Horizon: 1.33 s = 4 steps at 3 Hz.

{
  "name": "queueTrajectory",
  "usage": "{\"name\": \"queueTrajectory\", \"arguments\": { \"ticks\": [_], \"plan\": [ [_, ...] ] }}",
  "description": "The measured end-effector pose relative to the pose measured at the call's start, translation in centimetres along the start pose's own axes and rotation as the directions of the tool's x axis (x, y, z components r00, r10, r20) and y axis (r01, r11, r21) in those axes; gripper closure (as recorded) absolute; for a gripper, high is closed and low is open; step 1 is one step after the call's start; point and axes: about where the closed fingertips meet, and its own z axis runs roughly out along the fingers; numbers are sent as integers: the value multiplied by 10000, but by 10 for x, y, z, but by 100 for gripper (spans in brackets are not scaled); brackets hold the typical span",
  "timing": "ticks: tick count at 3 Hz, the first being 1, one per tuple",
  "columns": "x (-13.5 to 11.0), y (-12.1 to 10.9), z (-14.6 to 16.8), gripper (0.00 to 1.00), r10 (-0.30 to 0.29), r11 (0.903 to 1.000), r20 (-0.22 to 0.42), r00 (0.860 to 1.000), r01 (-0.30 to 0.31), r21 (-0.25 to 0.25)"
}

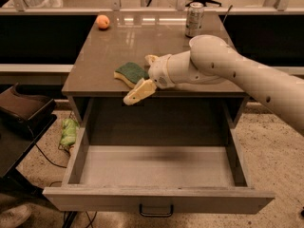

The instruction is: Move sponge near orange

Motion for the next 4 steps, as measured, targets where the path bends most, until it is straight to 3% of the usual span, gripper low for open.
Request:
{"name": "queueTrajectory", "arguments": {
  "ticks": [2,3,4],
  "plan": [
    [-11,5,-1,0,-23,9999,-86,10000,24,139],
    [-35,12,-11,0,-335,9976,-321,9989,354,596],
    [-35,12,-11,0,-336,9976,-321,9989,355,594]
  ]
}}
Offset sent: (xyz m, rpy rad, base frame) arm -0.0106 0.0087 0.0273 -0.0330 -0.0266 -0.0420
